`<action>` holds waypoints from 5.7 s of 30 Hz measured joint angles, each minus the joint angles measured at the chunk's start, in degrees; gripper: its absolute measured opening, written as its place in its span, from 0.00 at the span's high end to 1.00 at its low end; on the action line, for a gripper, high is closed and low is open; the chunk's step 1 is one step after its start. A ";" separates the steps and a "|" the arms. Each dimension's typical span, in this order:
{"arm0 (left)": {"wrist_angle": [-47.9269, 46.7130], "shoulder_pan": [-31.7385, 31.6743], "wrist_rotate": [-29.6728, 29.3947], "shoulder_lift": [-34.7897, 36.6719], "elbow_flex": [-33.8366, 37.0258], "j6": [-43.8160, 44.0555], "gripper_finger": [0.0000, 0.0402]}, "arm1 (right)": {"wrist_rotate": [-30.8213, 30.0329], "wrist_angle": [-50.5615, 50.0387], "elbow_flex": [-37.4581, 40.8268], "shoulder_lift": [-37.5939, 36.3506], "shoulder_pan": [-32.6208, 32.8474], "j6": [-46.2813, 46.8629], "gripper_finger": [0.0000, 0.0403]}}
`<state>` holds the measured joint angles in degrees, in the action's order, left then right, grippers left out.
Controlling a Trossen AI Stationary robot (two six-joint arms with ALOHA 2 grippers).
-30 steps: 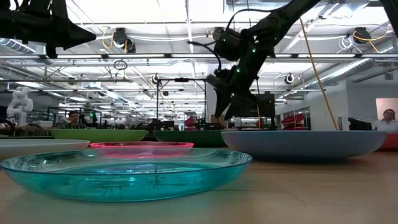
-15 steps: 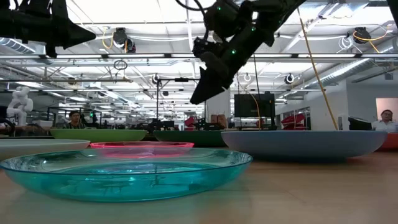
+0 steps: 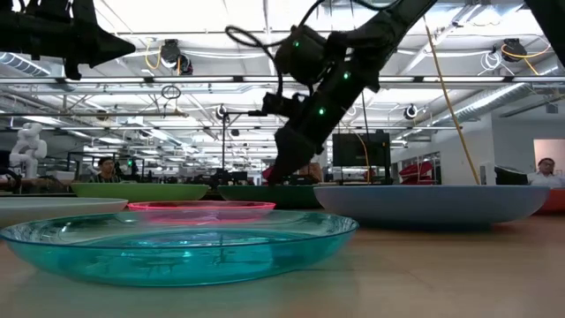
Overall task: Stack plastic plates
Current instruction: Stack the dark green plate on top of the gray plate
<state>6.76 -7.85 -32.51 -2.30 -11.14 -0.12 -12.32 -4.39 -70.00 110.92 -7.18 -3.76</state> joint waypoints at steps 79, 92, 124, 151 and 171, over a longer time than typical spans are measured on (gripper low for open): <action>20.72 8.05 36.11 0.01 0.02 17.05 0.96 | 0.78 -15.01 -56.00 30.33 22.71 -19.16 1.00; 22.39 8.14 36.11 0.06 0.02 15.65 0.96 | 6.76 -13.18 -56.96 32.75 22.82 -18.39 0.97; 16.96 8.14 29.04 -1.16 0.02 13.70 0.96 | -10.48 -63.82 -56.92 16.69 21.91 -1.66 0.68; 3.95 15.62 21.69 -42.79 -20.31 15.22 0.96 | -11.44 -4.33 16.20 -38.45 22.43 -12.45 0.82; -16.06 30.93 24.54 -65.25 -21.44 67.50 0.96 | -11.52 11.89 38.94 -65.51 20.43 -18.66 0.82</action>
<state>-9.29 23.08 -7.97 -67.55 -32.58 67.38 -23.83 7.50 -31.06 45.42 13.25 -22.43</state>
